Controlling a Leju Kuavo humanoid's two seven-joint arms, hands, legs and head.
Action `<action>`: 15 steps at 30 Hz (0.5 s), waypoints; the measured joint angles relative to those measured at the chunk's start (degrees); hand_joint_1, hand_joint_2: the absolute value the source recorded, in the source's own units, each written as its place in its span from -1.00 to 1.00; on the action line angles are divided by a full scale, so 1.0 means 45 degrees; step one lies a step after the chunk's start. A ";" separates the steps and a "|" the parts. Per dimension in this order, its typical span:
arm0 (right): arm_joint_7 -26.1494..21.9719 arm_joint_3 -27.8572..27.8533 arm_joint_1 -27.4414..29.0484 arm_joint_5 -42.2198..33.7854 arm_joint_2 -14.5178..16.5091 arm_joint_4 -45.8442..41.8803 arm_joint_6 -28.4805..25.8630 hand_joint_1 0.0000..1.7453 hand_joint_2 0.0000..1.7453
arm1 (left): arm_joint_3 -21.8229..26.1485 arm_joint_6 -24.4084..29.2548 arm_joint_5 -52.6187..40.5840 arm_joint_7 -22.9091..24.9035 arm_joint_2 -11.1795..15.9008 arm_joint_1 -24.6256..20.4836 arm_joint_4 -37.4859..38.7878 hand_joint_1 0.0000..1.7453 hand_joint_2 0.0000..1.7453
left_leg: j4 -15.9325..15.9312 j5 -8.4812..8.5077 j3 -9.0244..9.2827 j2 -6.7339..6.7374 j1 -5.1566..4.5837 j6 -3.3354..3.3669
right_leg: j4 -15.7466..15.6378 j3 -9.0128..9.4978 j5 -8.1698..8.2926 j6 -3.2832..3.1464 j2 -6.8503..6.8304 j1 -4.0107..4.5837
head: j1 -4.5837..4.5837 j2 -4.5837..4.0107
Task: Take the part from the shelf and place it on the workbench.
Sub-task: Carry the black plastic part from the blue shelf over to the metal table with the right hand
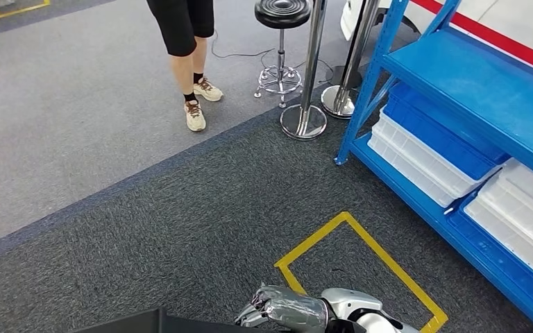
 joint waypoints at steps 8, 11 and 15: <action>-0.0015 0.0016 -0.0059 -0.0001 0.0012 0.0010 0.0029 0.88 1.00 | 0.0000 -0.0117 -0.0001 -0.0081 0.0024 0.0080 0.0001 -1.00 1.00 | 0.0387 -0.0100 -0.0364 -0.0974 0.0115 -0.0518 | -0.3076 0.1285 0.1470 -0.0207 0.0582 -0.0093 | -0.0001 0.0000; 0.0025 0.0023 -0.0102 -0.0007 0.0019 0.0024 0.0176 0.88 1.00 | 0.0000 -0.0637 -0.0001 -0.0241 -0.0001 0.0001 0.0005 -1.00 1.00 | 0.1687 -0.0813 -0.0992 0.0055 0.0095 -0.0676 | -0.3240 0.1387 0.1520 -0.0416 0.0073 -0.0067 | -0.0001 0.0000; 0.0142 0.0113 -0.0281 -0.0032 0.0024 0.0218 0.0598 0.88 1.00 | -0.0004 -0.1134 -0.0030 -0.0276 -0.0131 -0.0138 0.0005 -1.00 1.00 | 0.3642 -0.1358 -0.1973 0.0542 0.0148 -0.0765 | -0.3248 0.1422 0.1458 -0.0501 -0.0636 0.0036 | -0.0001 0.0000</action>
